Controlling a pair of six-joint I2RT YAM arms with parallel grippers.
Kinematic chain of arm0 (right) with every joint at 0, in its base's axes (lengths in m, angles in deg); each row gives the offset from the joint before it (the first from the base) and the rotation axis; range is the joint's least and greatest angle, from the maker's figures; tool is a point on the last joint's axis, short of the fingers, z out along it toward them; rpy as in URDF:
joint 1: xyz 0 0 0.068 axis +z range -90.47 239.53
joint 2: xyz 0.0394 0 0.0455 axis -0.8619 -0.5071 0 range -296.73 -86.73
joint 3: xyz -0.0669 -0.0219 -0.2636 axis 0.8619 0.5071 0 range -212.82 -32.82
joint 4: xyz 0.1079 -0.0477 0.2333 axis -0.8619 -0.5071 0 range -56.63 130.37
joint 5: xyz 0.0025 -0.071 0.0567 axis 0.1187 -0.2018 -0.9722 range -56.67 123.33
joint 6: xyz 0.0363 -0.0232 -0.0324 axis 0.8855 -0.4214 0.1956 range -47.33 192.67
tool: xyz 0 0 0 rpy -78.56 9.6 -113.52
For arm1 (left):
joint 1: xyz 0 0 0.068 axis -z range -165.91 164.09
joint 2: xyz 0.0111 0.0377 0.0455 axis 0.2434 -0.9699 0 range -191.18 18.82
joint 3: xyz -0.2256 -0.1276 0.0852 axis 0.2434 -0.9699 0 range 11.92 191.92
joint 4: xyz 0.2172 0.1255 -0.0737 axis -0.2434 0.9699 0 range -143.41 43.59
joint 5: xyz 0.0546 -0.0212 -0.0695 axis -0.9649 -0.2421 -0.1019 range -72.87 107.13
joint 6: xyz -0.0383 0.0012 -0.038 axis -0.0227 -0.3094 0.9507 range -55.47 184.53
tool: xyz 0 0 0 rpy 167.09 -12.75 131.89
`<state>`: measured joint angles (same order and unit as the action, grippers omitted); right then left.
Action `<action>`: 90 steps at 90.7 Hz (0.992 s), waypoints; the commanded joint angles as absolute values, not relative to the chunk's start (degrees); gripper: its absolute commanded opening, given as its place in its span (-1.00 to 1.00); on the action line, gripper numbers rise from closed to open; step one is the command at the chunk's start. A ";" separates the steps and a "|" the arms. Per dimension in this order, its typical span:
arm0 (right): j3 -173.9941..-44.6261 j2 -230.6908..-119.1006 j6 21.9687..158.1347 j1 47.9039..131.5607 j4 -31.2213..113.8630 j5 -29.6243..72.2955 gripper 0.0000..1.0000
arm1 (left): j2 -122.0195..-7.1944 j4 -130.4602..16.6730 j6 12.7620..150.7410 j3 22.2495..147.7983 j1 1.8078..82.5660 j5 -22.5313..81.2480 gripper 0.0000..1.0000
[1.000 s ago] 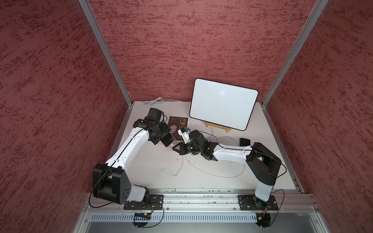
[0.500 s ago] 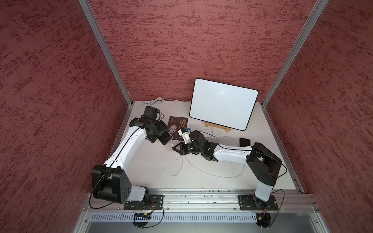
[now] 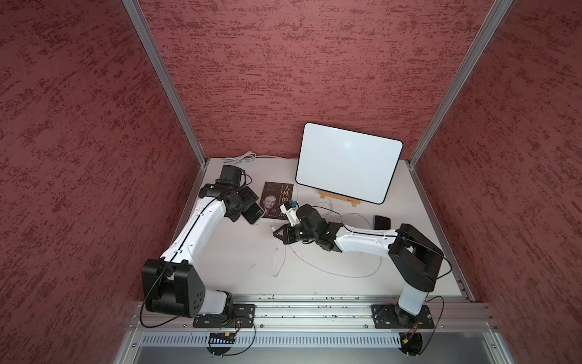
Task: Unplug the charging cable from the phone
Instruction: Remove the charging cable from the phone.
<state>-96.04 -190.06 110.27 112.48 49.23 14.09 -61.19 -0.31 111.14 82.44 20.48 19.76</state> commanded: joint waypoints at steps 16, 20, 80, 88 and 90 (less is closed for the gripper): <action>-105.78 -191.71 106.56 108.16 39.87 21.79 -1.00 | -55.65 -2.26 110.68 76.11 18.64 19.47 0.22; -107.07 -192.36 106.69 107.19 38.56 23.49 -1.00 | -55.19 -2.40 110.75 75.26 18.39 19.70 0.22; -126.49 -204.56 107.88 102.15 19.11 42.94 -1.00 | -53.15 -2.57 110.49 72.97 16.52 20.29 0.22; -132.86 -207.83 106.66 102.16 17.69 41.67 -1.00 | -52.01 -2.36 110.27 72.34 15.85 20.29 0.22; -134.43 -208.68 106.28 102.16 17.49 41.33 -1.00 | -51.77 -2.37 110.29 72.14 15.56 20.27 0.23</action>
